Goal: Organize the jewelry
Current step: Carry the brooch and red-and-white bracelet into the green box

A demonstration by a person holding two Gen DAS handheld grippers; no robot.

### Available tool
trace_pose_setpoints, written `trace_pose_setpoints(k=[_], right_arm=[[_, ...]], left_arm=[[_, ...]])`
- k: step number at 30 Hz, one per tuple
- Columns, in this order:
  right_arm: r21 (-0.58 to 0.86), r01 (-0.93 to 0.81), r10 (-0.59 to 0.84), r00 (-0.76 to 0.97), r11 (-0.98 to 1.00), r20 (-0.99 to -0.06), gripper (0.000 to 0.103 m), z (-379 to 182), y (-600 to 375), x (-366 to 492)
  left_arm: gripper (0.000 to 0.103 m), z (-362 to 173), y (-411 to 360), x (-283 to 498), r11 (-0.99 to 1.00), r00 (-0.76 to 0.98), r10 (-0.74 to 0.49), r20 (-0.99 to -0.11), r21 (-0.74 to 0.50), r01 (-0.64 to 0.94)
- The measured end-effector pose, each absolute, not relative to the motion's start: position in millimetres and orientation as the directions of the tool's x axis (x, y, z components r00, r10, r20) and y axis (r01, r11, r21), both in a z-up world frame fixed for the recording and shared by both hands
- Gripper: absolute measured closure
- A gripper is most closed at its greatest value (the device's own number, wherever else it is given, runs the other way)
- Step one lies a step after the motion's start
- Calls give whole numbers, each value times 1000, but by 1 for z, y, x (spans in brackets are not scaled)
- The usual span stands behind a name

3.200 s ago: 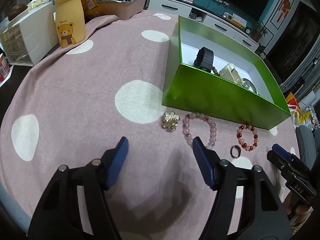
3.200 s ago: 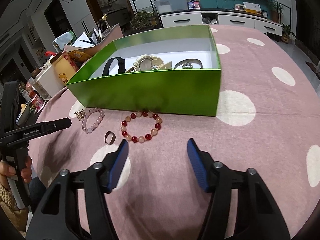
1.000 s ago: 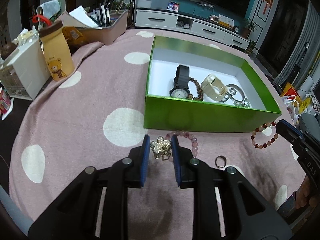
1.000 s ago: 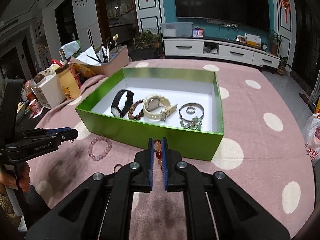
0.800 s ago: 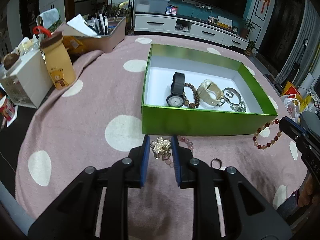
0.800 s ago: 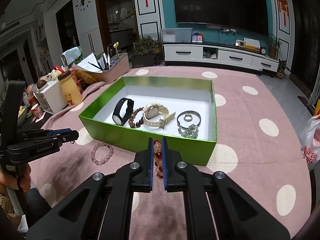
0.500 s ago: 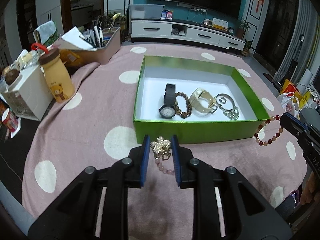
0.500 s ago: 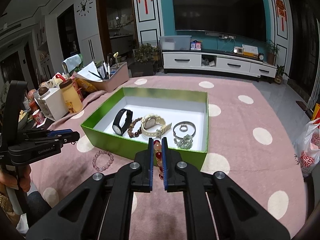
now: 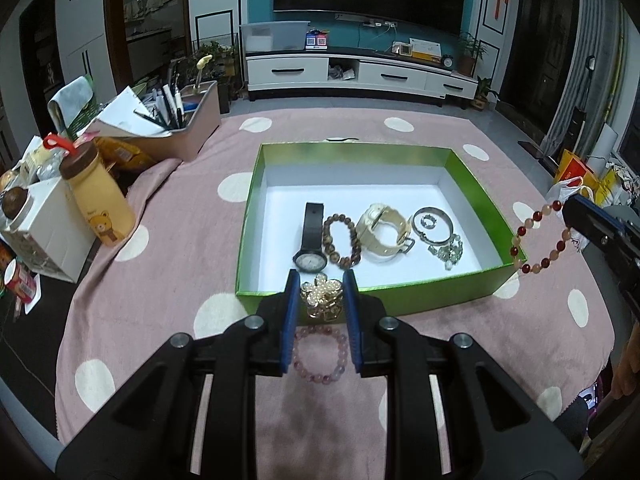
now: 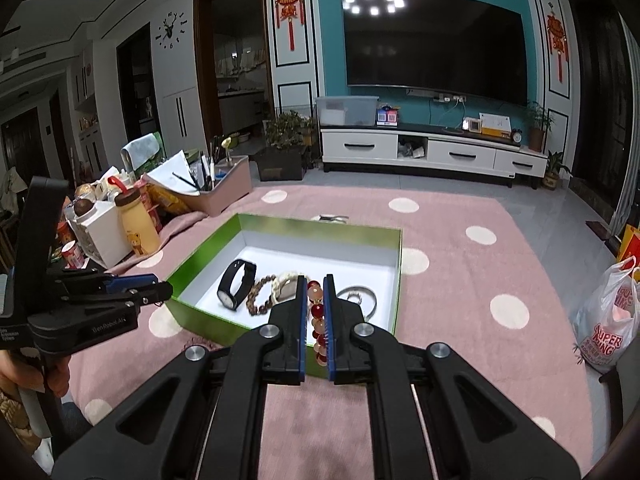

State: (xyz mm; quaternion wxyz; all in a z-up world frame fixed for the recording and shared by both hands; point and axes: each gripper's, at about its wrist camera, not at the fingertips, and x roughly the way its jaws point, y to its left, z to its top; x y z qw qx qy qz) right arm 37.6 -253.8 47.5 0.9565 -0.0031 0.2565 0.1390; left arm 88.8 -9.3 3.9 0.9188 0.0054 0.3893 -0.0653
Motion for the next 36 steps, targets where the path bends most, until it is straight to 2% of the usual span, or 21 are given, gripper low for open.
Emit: trace_pose_setpoints(k=[17,36], right_arm=[[72,-256,259,837,964,-481,96,51,-258,67],[89,-242,252,814,966,-524,96,29,-257,110]], left_arm=[[82,9,-29,122,986,693,-129,-710,-17,166],[82,-5,-48,165,982,670,-140,-729,-16,188]])
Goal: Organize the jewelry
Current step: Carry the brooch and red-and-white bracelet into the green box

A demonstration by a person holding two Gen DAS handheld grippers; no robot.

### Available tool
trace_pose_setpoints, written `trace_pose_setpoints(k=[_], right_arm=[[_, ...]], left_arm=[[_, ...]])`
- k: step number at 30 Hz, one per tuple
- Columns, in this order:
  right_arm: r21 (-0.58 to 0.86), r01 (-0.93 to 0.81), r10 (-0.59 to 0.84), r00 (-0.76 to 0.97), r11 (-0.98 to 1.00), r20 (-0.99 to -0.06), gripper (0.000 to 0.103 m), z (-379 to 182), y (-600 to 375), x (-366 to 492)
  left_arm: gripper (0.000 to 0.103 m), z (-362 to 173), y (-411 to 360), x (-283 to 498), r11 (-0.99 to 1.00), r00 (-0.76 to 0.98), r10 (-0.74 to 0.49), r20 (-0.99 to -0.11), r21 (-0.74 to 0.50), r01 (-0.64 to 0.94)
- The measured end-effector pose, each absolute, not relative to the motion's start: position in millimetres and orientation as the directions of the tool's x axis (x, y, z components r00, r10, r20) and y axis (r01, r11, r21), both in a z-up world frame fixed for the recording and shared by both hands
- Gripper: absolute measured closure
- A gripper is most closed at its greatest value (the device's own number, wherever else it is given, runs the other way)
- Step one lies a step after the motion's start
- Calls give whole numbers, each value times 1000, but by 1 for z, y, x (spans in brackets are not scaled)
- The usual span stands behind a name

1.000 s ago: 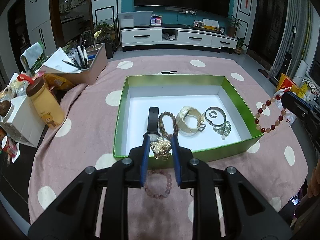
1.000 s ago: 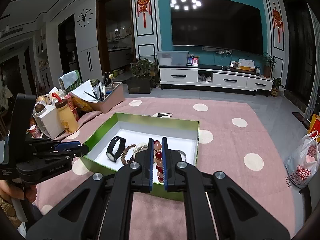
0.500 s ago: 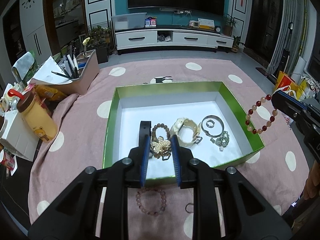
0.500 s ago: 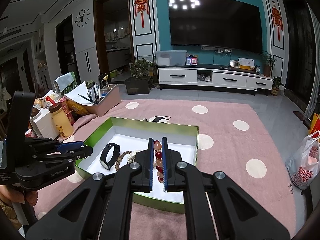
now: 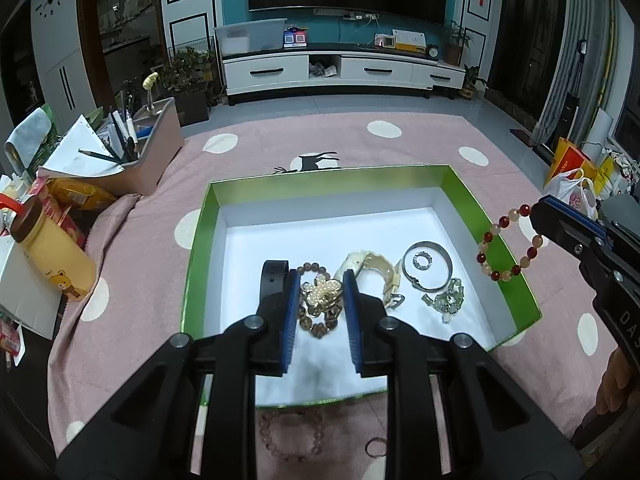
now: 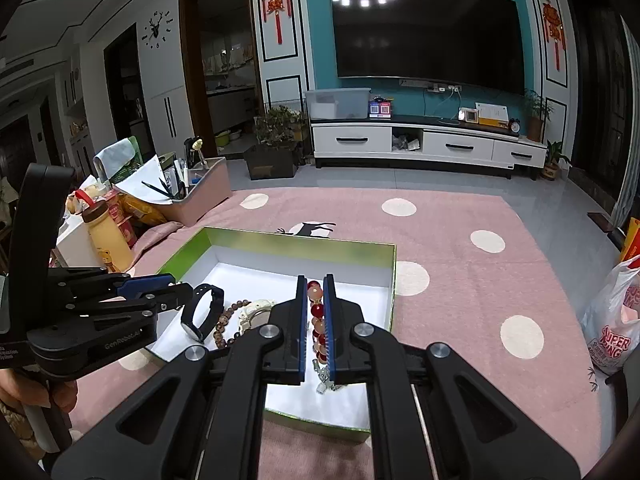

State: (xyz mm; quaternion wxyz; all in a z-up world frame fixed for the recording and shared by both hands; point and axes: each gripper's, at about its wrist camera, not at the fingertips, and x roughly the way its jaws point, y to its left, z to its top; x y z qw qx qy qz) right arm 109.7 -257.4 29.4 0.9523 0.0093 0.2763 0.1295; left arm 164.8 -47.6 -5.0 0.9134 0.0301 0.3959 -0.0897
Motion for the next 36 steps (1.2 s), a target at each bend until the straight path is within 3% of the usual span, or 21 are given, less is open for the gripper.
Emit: trace_pose_setpoints(k=[36], right_arm=[[129,-236,265,743,963,-615,96,-12,-261,151]], left_arm=[[81,-49,-63,212,978,579,-119,-806,5,207]])
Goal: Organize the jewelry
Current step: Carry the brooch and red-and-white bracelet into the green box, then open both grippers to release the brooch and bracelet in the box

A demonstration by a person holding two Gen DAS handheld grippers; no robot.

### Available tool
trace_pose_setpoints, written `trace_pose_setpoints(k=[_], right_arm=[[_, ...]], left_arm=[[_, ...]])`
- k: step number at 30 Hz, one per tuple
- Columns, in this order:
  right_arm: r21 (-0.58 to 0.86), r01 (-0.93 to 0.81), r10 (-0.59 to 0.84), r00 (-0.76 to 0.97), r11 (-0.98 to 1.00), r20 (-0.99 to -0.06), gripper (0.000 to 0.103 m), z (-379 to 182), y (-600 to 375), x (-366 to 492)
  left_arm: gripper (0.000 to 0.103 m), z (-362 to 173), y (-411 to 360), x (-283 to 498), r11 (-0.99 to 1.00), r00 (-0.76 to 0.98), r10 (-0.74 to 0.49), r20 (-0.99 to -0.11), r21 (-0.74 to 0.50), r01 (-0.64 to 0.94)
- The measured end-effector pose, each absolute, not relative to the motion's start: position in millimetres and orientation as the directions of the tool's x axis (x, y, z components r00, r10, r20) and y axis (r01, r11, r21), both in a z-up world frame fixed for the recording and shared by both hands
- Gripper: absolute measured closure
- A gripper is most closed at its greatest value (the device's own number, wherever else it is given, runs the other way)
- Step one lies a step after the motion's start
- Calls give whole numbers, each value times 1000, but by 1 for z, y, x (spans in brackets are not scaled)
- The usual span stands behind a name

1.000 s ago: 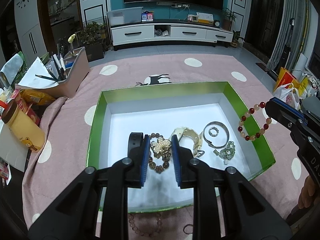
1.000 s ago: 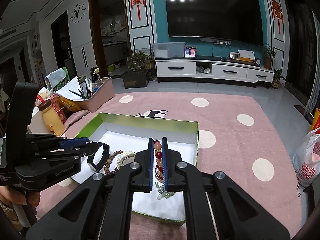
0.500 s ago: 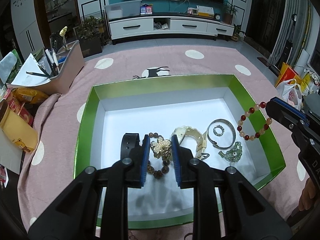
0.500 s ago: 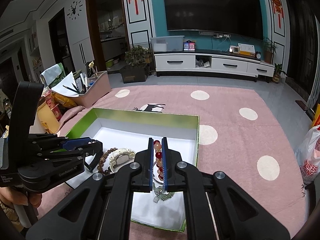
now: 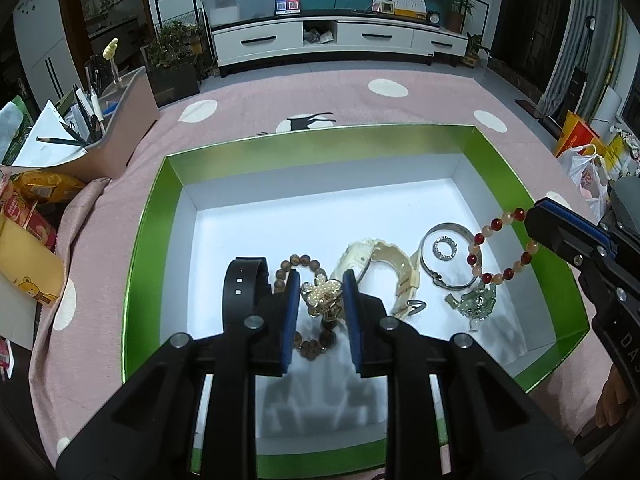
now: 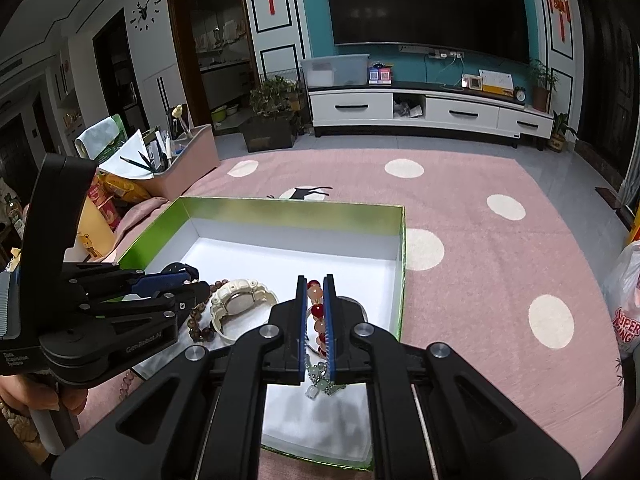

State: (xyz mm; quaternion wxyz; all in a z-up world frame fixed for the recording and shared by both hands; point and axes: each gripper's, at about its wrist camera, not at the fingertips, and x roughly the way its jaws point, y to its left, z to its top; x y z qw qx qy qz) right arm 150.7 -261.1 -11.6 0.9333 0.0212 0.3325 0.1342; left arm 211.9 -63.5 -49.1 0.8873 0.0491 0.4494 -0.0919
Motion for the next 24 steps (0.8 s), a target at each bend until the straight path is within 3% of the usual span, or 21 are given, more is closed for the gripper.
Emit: trace_pose_setpoints(k=[21,24], right_arm=[[160,-237,283,702,958,-653,96,-26,-260,158],[164,-234,283,702,958,-654,92,-26,-260,158]], left_arm=[[81,-58,-63,217,979,558,-112,-822,6,205],[81,-58,-62,217,979,558,-109,-822,7,203]])
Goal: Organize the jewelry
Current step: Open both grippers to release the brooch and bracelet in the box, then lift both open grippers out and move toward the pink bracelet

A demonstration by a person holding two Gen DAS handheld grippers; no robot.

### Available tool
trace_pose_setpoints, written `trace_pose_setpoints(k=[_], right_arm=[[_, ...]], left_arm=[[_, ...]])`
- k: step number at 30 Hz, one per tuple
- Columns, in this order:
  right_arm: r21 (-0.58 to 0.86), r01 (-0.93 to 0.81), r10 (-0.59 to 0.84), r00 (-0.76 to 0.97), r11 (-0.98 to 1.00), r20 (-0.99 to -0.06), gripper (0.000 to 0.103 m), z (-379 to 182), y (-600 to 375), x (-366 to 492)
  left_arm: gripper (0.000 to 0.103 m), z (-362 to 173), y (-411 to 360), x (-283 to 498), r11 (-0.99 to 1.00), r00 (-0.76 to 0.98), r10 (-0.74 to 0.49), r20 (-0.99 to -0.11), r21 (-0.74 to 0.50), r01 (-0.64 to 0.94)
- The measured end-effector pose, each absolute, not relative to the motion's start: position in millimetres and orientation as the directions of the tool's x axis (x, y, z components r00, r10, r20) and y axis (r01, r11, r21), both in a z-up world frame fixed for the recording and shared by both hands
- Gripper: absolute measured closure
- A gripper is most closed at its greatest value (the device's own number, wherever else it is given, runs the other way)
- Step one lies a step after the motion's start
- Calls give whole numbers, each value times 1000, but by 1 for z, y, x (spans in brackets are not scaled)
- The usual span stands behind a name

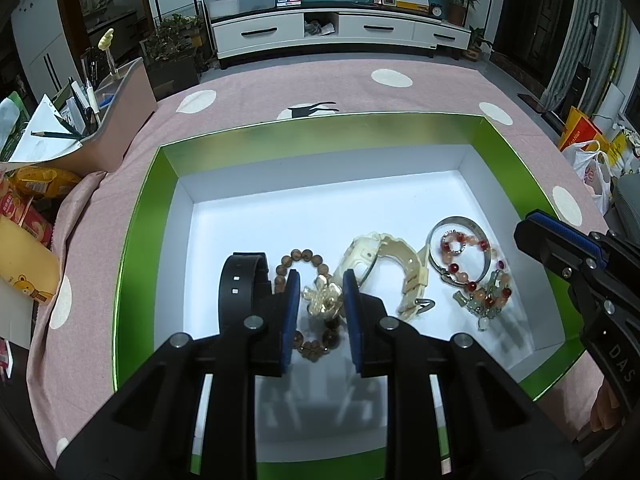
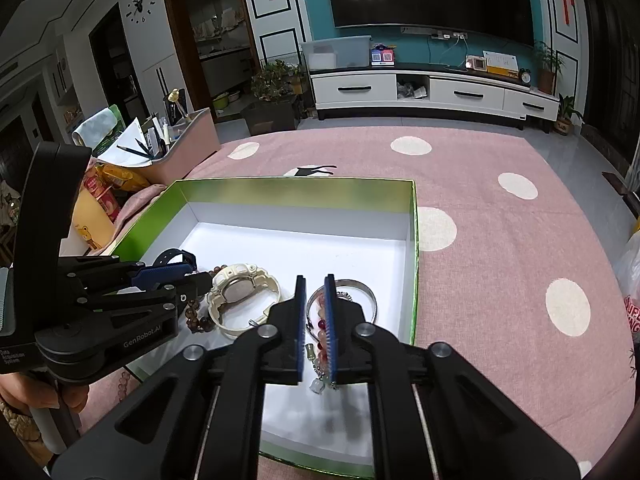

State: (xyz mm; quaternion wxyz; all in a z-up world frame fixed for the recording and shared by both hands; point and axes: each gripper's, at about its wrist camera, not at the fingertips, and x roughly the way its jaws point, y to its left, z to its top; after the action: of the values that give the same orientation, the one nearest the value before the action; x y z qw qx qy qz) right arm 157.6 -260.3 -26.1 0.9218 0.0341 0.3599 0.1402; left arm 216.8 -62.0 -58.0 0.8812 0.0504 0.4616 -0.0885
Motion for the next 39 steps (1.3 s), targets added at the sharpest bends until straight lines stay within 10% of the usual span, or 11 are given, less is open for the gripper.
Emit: trace_pose_setpoints(k=[20,39], right_arm=[[226,-174,279,737,959,-616,32,-7,-284,123],[299,-202,345,738,933,-580,18,12,-297,41]], left_arm=[[16,-30,-50,194,987,603,-99,-792,-2,160],[5,-4,-5,115,994,614,-114,-781,-87,73]])
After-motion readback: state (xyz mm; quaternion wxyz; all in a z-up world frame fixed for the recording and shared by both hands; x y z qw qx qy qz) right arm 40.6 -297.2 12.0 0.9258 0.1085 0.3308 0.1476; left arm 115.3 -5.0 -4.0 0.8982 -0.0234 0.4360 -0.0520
